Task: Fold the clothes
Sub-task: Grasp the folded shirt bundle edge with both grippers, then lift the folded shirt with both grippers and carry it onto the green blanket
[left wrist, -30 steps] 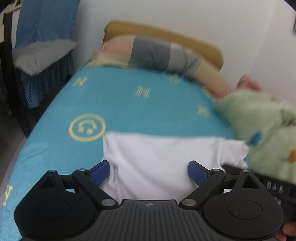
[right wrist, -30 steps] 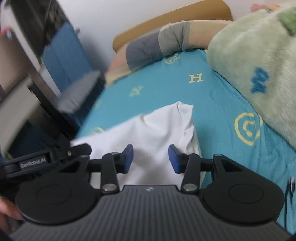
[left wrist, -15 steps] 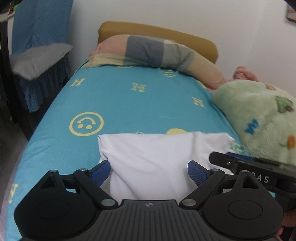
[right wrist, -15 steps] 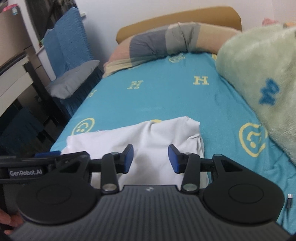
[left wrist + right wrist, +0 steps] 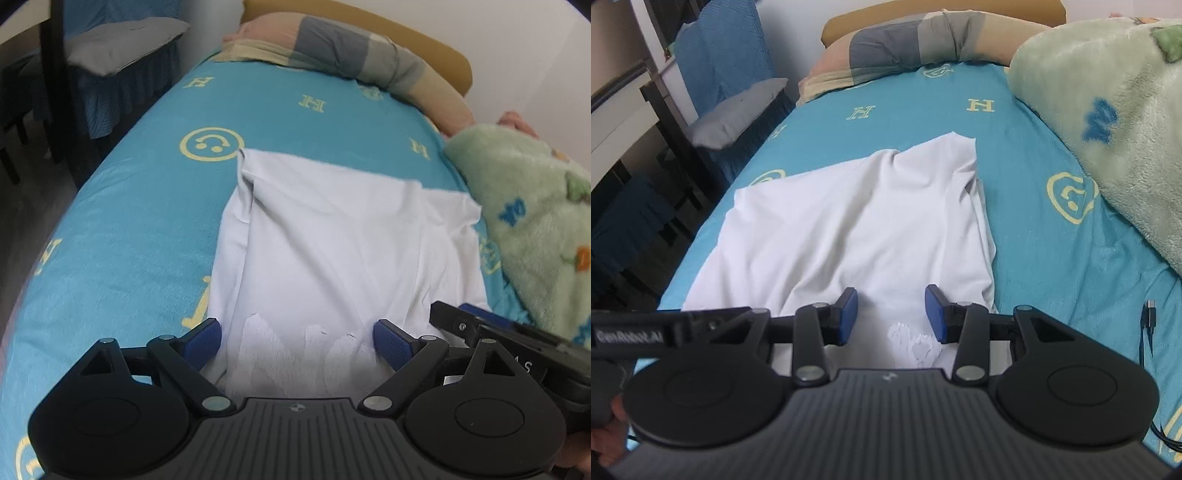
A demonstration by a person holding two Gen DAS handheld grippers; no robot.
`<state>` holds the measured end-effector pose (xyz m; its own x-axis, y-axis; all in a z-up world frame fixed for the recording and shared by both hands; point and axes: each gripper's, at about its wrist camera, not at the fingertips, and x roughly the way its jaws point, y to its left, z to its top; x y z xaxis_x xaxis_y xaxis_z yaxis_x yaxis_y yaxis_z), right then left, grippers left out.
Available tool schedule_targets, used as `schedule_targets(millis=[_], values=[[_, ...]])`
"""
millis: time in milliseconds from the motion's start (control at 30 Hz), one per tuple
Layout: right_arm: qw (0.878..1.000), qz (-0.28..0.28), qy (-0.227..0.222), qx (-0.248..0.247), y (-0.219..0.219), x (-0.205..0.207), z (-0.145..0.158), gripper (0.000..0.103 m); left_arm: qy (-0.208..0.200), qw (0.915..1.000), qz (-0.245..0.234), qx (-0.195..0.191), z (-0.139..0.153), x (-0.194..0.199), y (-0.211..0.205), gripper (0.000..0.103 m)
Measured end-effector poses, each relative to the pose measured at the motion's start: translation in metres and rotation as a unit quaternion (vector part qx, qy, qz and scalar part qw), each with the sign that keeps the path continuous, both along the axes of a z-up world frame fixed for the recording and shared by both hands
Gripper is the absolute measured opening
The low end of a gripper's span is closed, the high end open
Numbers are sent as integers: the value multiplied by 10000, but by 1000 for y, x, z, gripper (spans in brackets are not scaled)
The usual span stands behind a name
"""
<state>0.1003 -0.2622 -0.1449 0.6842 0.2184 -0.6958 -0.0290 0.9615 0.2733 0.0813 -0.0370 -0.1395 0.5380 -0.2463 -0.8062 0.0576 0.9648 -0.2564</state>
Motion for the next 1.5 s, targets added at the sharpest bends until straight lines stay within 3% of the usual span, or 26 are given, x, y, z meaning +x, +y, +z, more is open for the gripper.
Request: schedule_targets(millis=[133,233,267,367,467,567,633,700,733,767,833,867,967,1100,1167,1300,1400,1500], values=[[9996,-102,-71,234,-4,-14,12,46,-6,9984,225,-522,18,-22,15,92],[9980,-186,-70,599,-7,-28,24,46,55,9899,509,-1321,28,-44,29,94],[9966,-230,-49,792,-10,-33,27,52,74,9850,593,-1621,28,-51,33,94],[9876,-408,54,1515,-21,-47,30,84,387,9716,922,-2143,12,-55,38,95],[9631,-698,331,2577,-36,-57,23,83,741,9528,1297,-2641,-9,-54,44,90],[9227,-1051,797,3623,-48,-63,0,84,1077,9251,1837,-3143,-39,-43,55,79],[9005,-1180,1097,4039,-48,-62,-16,84,1166,9139,2151,-3240,-53,-37,61,70],[8800,-1171,1392,4387,-43,-56,-33,84,1191,9070,2351,-3284,-61,-31,66,59],[8687,-1157,1540,4564,-39,-53,-41,84,1178,9044,2397,-3328,-63,-30,67,46],[8622,-1229,1609,4643,-38,-51,-47,84,1165,9017,2443,-3371,-66,-28,68,38],[8521,-1427,1698,4740,-36,-47,-58,83,1047,9036,2458,-3349,-61,-27,67,31],[8523,-1580,1651,4706,-37,-46,-60,83,972,9057,2439,-3328,-57,-28,66,28],[8572,-2132,1353,4488,-50,-45,-64,69,806,9046,2437,-3403,-47,-29,65,23],[8512,-2488,1225,4455,-62,-44,-66,31,737,9016,2389,-3529,-36,-27,65,21],[8609,-2404,1033,4363,-58,-44,-56,23,663,9036,2318,-3541,-27,-26,64,20],[8763,-2209,535,4248,-54,-51,-25,19,408,9146,2089,-3439,-2,-27,61,20],[8857,-2099,312,4129,-60,-56,6,19,434,9165,1980,-3449,25,-27,53,20],[8865,-2066,118,4140,-83,-70,40,19,454,9229,1686,-3431,60,-24,28,20]])
